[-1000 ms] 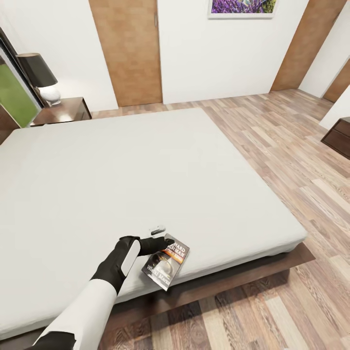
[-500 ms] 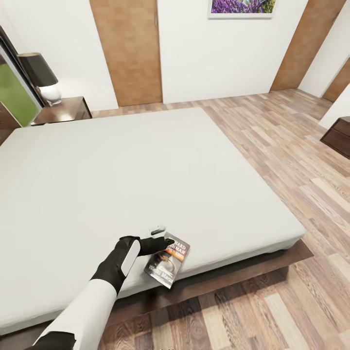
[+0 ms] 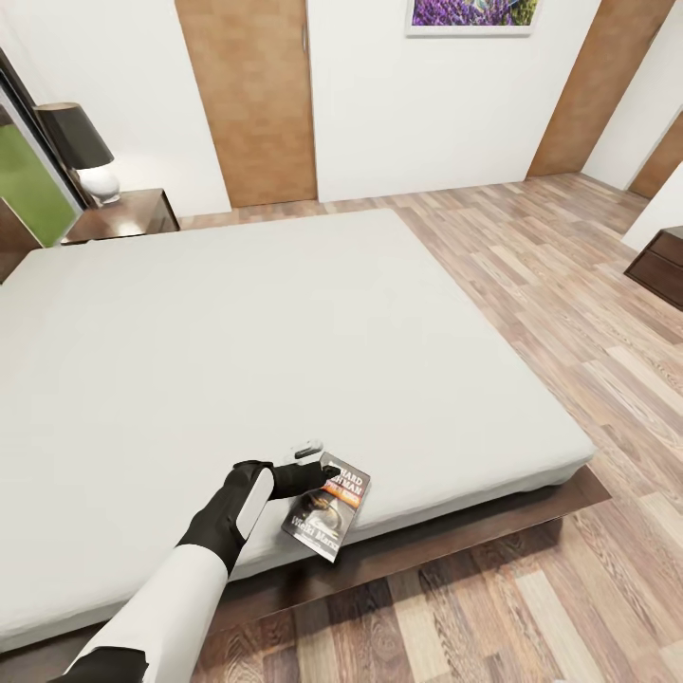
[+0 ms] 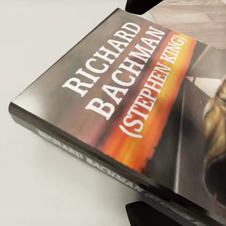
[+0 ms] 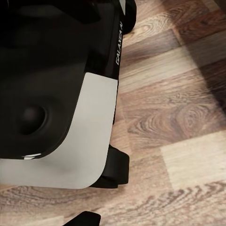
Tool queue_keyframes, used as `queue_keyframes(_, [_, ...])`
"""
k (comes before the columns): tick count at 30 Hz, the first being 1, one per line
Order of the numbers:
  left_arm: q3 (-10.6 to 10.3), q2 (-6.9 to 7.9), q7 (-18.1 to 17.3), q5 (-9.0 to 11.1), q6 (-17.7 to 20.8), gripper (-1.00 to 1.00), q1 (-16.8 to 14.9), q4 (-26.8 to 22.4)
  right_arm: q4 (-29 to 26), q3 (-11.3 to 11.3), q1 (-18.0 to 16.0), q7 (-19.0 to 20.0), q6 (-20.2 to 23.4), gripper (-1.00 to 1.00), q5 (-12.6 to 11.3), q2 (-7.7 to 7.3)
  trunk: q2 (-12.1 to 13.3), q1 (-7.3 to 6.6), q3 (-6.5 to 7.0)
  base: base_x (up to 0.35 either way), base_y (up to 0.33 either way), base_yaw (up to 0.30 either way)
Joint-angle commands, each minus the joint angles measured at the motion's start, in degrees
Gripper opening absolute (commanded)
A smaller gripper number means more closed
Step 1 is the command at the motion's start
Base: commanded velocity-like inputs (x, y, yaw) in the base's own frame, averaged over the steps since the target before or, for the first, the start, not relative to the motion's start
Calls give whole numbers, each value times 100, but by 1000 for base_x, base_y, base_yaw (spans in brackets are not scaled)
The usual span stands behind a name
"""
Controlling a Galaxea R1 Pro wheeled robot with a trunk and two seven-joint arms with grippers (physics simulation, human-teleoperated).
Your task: In the bedroom, move the book from the bed onto either nightstand, and place the two sandals side by side next to the bed.
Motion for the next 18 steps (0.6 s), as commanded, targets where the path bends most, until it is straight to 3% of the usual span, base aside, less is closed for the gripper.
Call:
queue_keyframes(1, [2, 0, -4, 3, 28, 100, -2, -4, 19, -24, -7, 23, -19, 100, -9, -1, -2, 0, -4, 0, 0, 0])
queue_keyframes(18, [2, 0, -4, 1, 28, 100, -2, -4, 19, -24, -7, 15, -22, 100, -14, -2, -2, 0, -4, 0, 0, 0])
